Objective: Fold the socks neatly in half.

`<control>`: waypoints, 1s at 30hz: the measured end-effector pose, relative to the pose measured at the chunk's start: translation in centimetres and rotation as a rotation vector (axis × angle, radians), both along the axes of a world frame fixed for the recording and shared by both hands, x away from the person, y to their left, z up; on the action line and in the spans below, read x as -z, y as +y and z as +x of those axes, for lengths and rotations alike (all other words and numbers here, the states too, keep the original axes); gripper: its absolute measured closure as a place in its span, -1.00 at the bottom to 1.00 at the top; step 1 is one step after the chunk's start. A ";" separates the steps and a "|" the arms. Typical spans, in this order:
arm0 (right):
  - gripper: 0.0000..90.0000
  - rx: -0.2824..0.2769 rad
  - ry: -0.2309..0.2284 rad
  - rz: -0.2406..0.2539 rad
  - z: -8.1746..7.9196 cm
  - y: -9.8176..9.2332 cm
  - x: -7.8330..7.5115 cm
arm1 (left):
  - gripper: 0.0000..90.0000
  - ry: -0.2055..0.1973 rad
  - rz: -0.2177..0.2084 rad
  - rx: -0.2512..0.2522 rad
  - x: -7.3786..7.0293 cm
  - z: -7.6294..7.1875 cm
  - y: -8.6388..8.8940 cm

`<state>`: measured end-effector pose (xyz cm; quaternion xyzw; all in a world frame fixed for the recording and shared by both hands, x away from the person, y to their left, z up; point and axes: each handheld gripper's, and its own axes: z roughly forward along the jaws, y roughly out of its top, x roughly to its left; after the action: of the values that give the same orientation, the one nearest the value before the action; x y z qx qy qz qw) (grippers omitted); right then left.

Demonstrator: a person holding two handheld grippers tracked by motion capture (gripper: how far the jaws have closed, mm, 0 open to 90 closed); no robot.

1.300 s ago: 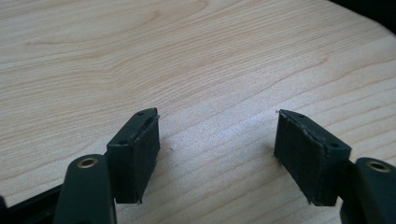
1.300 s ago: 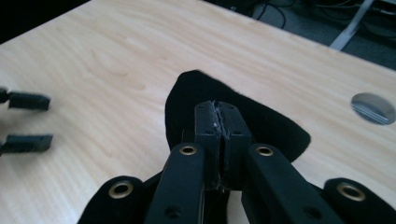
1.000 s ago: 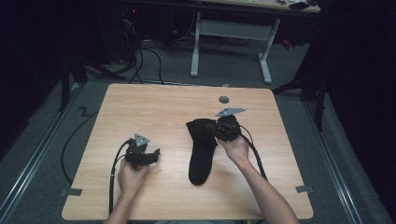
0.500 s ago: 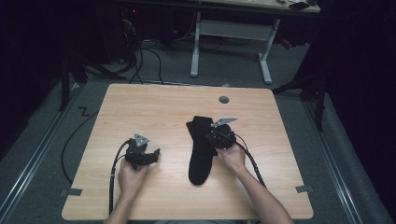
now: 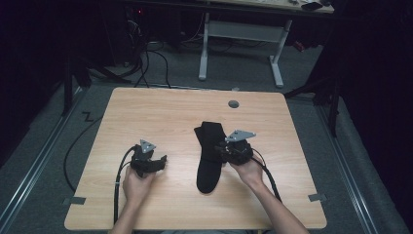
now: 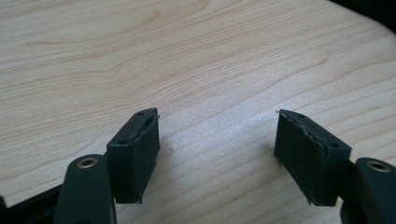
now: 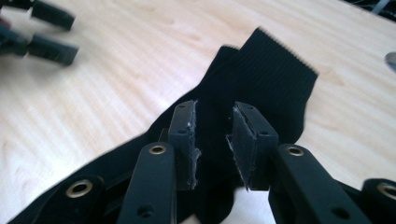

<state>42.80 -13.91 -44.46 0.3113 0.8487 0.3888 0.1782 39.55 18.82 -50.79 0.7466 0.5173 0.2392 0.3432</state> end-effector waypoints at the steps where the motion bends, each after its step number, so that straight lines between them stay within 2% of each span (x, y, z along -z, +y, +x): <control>1: 0.56 -0.003 0.006 -0.007 -0.3 0.0 0.3 | -0.30 0.000 0.000 0.000 0.0 0.0 0.0; 2: 0.56 -0.003 0.006 -0.007 -0.3 0.0 0.3 | -0.30 0.000 0.000 0.000 0.0 0.0 0.0; 3: 0.56 0.007 0.023 -0.024 -1.0 -0.3 1.2 | -0.30 0.000 0.000 0.000 0.0 0.0 0.0; 8: 0.47 0.040 0.024 -0.016 -1.7 -0.9 2.3 | -0.30 0.000 0.001 0.000 0.0 0.0 0.0; 14: 0.46 0.033 0.003 -0.032 -2.9 -1.1 3.1 | -0.30 0.000 0.000 -0.001 0.0 0.0 0.0; 17: 0.48 0.035 0.018 -0.046 -2.7 -0.9 3.7 | -0.30 0.000 0.001 -0.001 0.0 0.0 0.0; 19: 0.53 0.035 0.030 -0.052 -2.5 -0.8 4.1 | -0.30 0.001 0.001 0.000 0.0 0.0 0.0; 25: 0.93 0.018 0.038 -0.053 -2.4 -0.8 5.0 | -0.30 0.000 0.000 -0.001 0.0 0.0 0.0; 30: 0.98 -0.006 0.022 -0.037 -2.7 -0.9 4.3 | -0.30 0.000 0.001 -0.001 0.0 0.0 0.0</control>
<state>40.14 -14.86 -48.77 0.3095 0.8585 0.3703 0.1734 39.55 18.81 -50.79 0.7466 0.5174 0.2395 0.3428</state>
